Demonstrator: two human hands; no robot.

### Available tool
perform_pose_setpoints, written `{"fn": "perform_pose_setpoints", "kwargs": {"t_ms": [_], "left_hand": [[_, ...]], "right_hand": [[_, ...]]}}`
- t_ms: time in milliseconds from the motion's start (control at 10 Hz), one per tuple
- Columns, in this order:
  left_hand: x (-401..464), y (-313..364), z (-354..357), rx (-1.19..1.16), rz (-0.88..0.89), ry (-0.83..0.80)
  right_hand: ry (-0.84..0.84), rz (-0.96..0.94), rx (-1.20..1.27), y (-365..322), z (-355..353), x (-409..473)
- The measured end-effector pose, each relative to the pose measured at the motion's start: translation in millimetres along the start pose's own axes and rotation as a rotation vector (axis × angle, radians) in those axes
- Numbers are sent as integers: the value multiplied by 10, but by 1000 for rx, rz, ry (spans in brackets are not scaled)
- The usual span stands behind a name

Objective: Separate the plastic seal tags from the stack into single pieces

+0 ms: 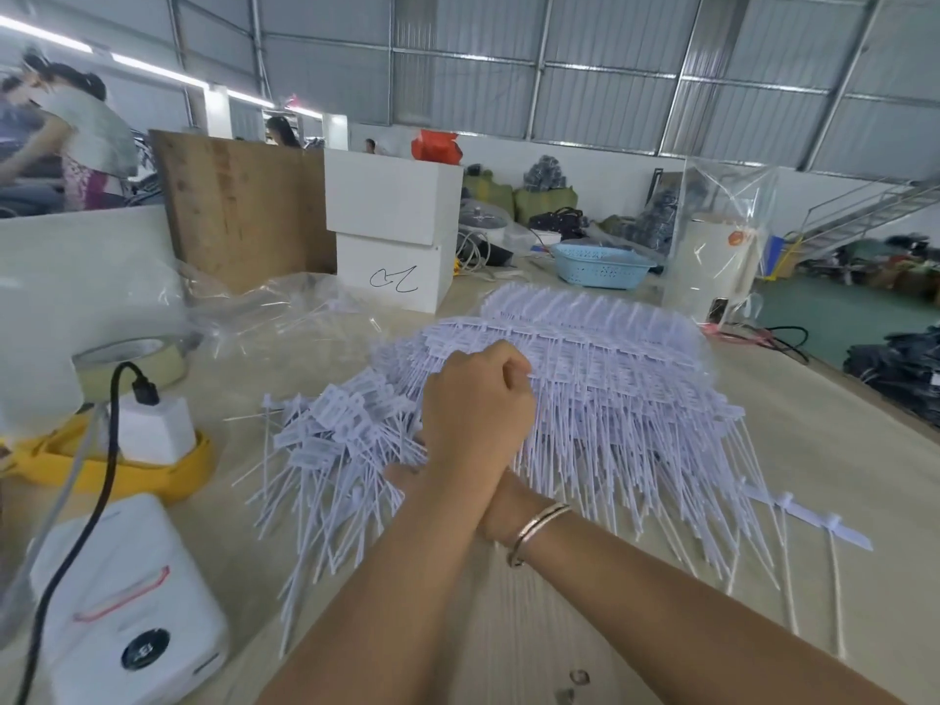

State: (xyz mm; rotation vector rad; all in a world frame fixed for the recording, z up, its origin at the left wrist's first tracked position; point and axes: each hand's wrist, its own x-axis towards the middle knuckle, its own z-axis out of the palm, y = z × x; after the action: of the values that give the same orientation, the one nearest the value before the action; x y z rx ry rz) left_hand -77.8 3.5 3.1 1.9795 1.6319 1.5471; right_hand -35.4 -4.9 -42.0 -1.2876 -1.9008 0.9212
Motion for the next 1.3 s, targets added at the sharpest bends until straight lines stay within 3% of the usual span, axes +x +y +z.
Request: {"fn": "perform_pose_setpoints", "kwargs": {"t_ms": [100, 200, 300, 400, 500, 600, 800, 1100, 1200, 1300], "left_hand": [[97, -60, -73, -134, -126, 122], [92, -113, -25, -103, -114, 137], [5, -132, 161, 111, -20, -81], [-35, -184, 321, 429, 53, -337], [-32, -268, 368, 626, -9, -472], [-39, -317, 393, 702, -26, -527], [-15, -381, 430, 692, -10, -449], [-77, -358, 447, 615, 81, -278], [-90, -326, 470, 540, 97, -233], [-100, -315, 479, 453, 108, -153]], "right_hand": [[-73, -313, -424, -78, -351, -91], [123, -207, -359, -10, -763, -11], [404, -110, -372, 180, -1235, 234], [404, 108, -602, 437, -1510, 460], [329, 195, -922, 686, -1417, 560], [432, 169, -1013, 750, -1275, 601], [549, 170, -691, 714, -1363, 658], [787, -26, -96, 745, -1368, 409], [815, -117, -55, 653, -1360, 226], [681, -152, -233, 644, -1244, -4]]}}
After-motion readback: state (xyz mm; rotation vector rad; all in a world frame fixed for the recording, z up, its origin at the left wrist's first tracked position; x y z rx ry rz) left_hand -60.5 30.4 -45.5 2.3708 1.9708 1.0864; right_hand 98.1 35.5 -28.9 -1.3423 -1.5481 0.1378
